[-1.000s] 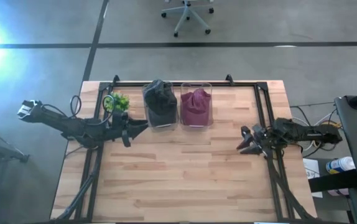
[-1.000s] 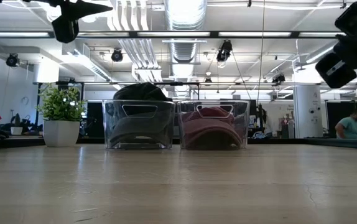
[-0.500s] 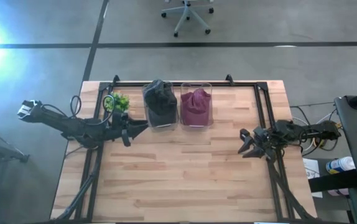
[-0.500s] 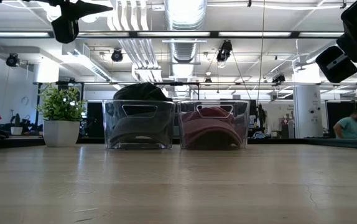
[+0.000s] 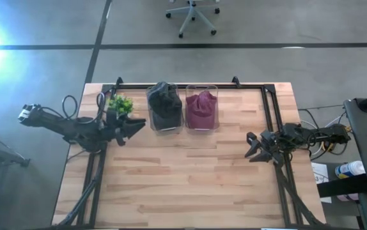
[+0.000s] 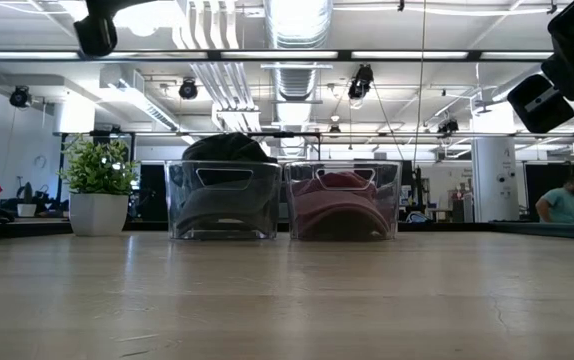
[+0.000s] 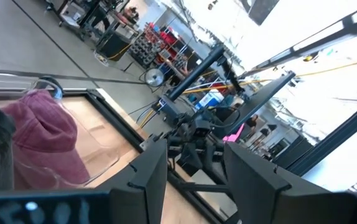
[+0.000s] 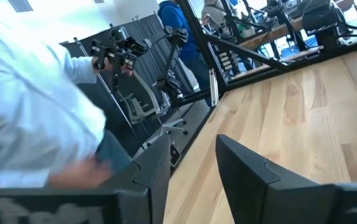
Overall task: Pick & Place hat
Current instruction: Return to Home Position
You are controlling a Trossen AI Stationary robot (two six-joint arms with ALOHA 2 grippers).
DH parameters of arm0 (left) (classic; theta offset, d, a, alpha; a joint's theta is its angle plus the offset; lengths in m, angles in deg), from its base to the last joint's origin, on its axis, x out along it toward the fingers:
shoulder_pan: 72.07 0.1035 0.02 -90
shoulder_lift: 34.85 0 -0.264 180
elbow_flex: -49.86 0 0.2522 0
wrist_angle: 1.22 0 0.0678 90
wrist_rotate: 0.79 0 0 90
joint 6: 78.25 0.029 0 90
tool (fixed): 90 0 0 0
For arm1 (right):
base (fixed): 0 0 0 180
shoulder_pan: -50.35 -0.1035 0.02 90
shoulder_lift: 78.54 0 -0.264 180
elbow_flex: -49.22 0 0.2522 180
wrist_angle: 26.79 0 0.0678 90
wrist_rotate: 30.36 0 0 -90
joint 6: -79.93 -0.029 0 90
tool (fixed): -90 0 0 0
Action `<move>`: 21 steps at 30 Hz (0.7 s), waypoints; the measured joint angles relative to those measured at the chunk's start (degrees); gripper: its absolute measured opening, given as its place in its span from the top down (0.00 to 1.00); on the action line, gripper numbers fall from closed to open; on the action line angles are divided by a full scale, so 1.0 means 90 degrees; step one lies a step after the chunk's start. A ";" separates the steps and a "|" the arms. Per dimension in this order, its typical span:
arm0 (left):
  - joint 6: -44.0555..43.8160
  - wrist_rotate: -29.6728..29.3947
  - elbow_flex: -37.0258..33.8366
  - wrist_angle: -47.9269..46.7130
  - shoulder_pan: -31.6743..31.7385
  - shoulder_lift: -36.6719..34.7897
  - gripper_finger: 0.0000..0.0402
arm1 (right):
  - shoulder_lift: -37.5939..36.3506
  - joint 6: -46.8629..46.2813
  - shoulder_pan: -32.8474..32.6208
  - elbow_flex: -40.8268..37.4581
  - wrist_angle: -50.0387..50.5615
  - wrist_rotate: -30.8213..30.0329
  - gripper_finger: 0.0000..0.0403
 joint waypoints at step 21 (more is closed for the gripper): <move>0.2532 -0.0626 -0.0196 0.0063 0.0010 -0.0818 0.62 | 0.0000 0.0002 0.0000 0.0000 0.0005 0.0002 0.70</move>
